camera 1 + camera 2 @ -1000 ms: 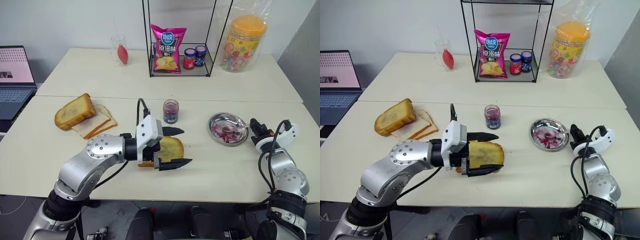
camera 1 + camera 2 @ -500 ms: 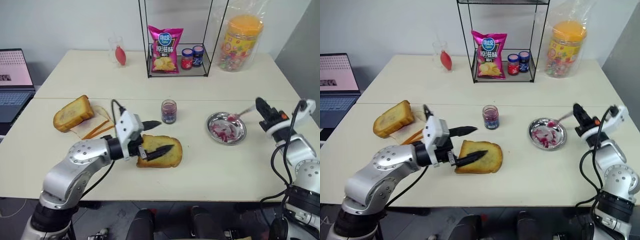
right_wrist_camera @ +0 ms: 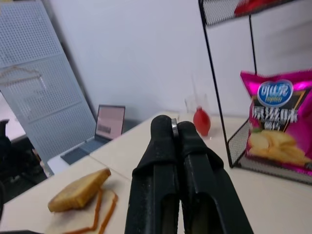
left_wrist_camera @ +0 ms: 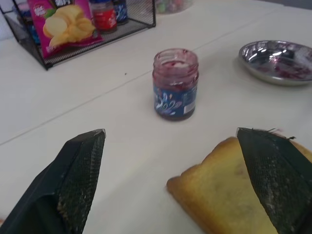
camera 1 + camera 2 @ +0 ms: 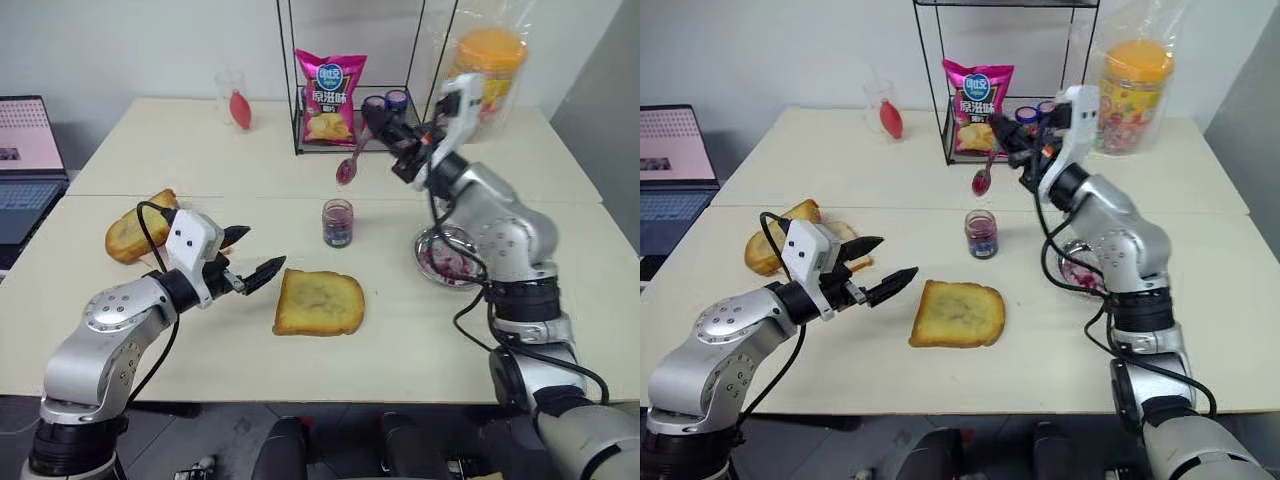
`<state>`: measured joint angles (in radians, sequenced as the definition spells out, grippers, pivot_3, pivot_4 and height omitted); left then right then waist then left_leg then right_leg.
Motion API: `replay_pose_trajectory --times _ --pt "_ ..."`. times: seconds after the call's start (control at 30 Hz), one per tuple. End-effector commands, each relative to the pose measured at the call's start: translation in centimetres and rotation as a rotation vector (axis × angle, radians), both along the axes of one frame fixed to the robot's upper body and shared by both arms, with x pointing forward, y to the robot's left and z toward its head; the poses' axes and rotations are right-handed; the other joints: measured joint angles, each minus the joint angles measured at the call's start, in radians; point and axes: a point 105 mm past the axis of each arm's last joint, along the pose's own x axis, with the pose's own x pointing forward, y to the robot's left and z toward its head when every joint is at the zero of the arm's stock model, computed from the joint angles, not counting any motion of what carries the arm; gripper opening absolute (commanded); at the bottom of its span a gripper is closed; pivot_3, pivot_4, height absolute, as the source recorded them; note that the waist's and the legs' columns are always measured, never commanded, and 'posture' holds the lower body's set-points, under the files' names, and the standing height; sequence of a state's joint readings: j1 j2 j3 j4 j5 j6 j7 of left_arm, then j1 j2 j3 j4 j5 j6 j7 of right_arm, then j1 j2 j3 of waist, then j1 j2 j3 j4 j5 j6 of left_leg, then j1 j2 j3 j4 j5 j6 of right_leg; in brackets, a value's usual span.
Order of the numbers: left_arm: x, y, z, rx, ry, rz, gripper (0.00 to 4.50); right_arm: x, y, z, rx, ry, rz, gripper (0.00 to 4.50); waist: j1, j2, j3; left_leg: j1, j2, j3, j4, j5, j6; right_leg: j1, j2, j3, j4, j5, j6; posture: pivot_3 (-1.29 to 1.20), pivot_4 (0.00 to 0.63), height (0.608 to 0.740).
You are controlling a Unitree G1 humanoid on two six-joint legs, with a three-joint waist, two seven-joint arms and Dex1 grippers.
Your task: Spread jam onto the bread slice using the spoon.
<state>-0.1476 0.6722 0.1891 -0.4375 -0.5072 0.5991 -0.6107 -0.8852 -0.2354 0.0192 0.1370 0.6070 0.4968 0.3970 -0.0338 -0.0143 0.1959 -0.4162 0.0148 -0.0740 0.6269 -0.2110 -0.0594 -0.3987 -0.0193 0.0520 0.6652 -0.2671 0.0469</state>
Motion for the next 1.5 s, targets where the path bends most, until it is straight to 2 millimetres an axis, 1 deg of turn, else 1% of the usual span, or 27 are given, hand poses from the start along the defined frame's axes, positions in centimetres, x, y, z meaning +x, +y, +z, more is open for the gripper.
replay_pose_trajectory --times 0.03,0.13,0.4,0.63,0.97,1.07,1.2,1.37,1.5 --pt "-0.1 0.4 1.1 -0.002 -0.059 0.031 4.50 0.0 1.4 0.4 -0.086 -0.128 0.024 0.04 0.002 0.000 0.000 -0.002 0.000 0.000 0.000 0.000 0.000 -0.002 -0.001 0.001 0.000 0.001 0.001 0.00 0.150 0.740" --pt "-0.2 0.3 1.0 0.005 -0.056 0.033 4.50 0.3 1.4 -0.4 -0.134 -0.158 0.015 0.04 0.002 0.000 0.000 -0.005 -0.001 0.001 0.000 0.000 0.000 -0.006 -0.001 0.001 0.001 0.001 0.001 0.00 0.150 0.740" --pt "-0.2 -0.4 0.9 -0.002 -0.055 0.027 4.50 0.7 1.3 -1.4 -0.182 -0.183 0.008 0.04 0.000 0.000 0.000 -0.001 0.000 0.001 0.001 0.000 0.000 -0.007 0.000 0.001 0.010 0.001 0.001 0.00 0.150 0.740" --pt "0.0 -1.2 0.9 -0.002 -0.053 -0.001 4.50 1.2 2.2 -3.8 -0.231 -0.122 0.011 0.04 -0.002 0.000 0.000 0.001 0.000 0.000 0.002 0.001 -0.001 -0.007 0.001 0.001 0.015 -0.001 -0.002 0.00 0.150 0.740" --pt "0.3 -1.5 0.9 0.000 -0.050 -0.011 4.50 1.8 3.3 -6.0 -0.305 -0.080 0.019 0.04 -0.002 0.000 0.000 0.001 0.000 0.000 0.001 0.002 -0.002 -0.007 0.001 0.001 0.015 -0.001 -0.002 0.00 0.150 0.740" --pt "0.3 -1.7 0.9 -0.003 -0.051 -0.015 4.50 1.7 3.6 -6.9 -0.297 0.001 0.050 0.04 -0.002 0.000 0.000 0.001 0.000 0.000 0.001 0.002 -0.002 -0.007 0.001 0.001 0.015 -0.001 -0.002 0.00 0.150 0.740" --pt "0.4 -2.0 0.9 -0.003 -0.054 -0.018 4.50 1.8 3.6 -6.9 -0.279 0.046 0.057 0.04 -0.002 0.000 0.000 0.001 0.000 0.000 0.001 0.002 -0.002 -0.007 0.001 0.001 0.015 -0.001 -0.002 0.00 0.150 0.740" --pt "0.4 -2.2 0.9 -0.007 -0.054 -0.026 4.50 2.2 3.2 -6.6 -0.184 0.150 0.049 0.04 -0.003 0.000 0.000 0.001 0.000 0.000 0.001 0.002 -0.002 -0.007 0.001 0.001 0.015 -0.001 -0.002 0.00 0.150 0.740" --pt "0.5 -2.3 1.0 -0.008 -0.058 -0.024 4.50 2.7 2.8 -6.0 -0.100 0.212 0.032 0.04 -0.004 0.000 0.000 0.001 0.000 0.000 0.001 0.002 -0.002 -0.007 0.001 0.001 0.015 -0.001 -0.002 0.00 0.150 0.740"
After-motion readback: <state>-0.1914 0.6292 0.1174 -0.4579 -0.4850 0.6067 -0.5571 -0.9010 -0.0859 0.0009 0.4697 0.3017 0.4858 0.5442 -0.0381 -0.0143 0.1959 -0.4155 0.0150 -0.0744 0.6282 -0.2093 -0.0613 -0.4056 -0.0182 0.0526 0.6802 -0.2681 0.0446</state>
